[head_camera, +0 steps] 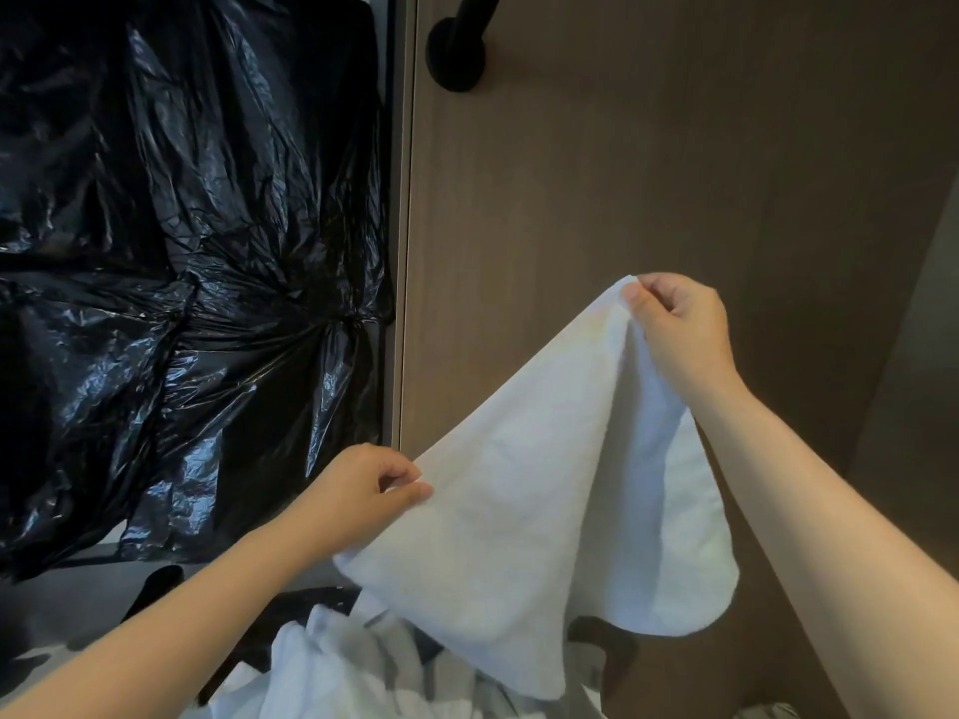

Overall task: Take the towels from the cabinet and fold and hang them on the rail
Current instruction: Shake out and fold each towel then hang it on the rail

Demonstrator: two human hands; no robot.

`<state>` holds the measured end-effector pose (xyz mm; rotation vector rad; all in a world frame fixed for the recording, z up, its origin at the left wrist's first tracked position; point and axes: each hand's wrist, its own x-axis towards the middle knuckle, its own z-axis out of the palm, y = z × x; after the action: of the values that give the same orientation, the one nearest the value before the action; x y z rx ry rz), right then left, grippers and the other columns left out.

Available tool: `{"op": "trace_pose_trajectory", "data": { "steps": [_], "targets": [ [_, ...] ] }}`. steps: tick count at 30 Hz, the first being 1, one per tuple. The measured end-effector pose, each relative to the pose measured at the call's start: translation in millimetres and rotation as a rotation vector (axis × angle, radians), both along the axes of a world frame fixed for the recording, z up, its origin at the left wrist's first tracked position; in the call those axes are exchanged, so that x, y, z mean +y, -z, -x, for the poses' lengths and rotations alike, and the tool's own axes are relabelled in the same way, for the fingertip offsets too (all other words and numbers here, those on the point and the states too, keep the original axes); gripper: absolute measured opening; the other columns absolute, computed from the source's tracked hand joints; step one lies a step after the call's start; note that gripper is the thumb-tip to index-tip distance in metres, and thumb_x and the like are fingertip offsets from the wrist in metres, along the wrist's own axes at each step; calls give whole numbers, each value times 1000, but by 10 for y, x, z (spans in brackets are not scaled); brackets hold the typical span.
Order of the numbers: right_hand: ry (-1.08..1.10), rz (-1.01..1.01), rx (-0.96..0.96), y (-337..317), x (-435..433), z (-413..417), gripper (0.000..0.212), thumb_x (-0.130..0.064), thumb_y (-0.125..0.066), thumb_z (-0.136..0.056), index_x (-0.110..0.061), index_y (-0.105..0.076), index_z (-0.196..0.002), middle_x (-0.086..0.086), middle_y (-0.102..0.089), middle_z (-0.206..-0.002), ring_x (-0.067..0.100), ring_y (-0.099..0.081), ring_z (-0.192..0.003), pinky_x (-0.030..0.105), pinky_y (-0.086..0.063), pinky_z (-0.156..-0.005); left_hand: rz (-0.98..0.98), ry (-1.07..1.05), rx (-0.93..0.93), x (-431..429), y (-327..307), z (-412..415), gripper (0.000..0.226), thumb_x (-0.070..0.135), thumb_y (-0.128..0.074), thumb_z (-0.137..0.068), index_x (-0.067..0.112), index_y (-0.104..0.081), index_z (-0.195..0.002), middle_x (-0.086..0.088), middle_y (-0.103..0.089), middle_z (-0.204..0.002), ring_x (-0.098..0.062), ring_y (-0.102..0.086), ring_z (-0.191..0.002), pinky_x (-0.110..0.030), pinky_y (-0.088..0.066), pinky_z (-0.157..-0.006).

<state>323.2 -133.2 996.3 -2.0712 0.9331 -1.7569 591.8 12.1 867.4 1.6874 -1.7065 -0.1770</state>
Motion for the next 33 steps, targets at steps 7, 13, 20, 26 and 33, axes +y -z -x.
{"op": "trace_pose_trajectory", "data": {
  "steps": [7,13,20,26,33],
  "targets": [
    [99,-5,-11,-51,-208,215,24,-30,-55,-97,-13,-65,-83,-4,-62,-76,4,-52,-67,12,-39,-58,-80,-87,-150,-48,-194,-267,22,39,-59,-93,25,-69,-79,3,-67,-77,-4,-61,-72,-16,-43,-63],
    [116,-114,-151,33,-324,386,17,-30,-55,-98,-24,-64,-86,-10,-62,-79,3,-56,-74,17,-42,-63,193,-190,-138,-115,-711,-600,32,31,-65,-91,29,-63,-59,5,-57,-51,-4,-51,-46,-15,-33,-47],
    [156,-182,-276,97,-477,462,16,-31,-56,-98,-19,-67,-96,-11,-61,-81,0,-55,-77,17,-38,-60,495,-290,-247,-221,-1167,-670,22,31,-67,-90,14,-74,-78,-1,-64,-62,-10,-57,-57,-18,-37,-50],
    [165,-166,-266,129,-540,468,19,-33,-58,-97,-18,-68,-91,-10,-59,-74,3,-53,-71,19,-38,-58,525,-282,-245,-212,-1172,-658,10,24,-67,-90,17,-74,-88,7,-62,-67,-2,-55,-60,-8,-32,-51],
    [146,-163,-266,112,-514,447,20,-33,-58,-97,-16,-68,-91,-8,-61,-76,4,-55,-73,19,-39,-60,591,-327,-128,-235,-1200,-625,14,21,-70,-88,13,-70,-100,3,-67,-82,-4,-56,-69,-9,-35,-58]
  ]
}}
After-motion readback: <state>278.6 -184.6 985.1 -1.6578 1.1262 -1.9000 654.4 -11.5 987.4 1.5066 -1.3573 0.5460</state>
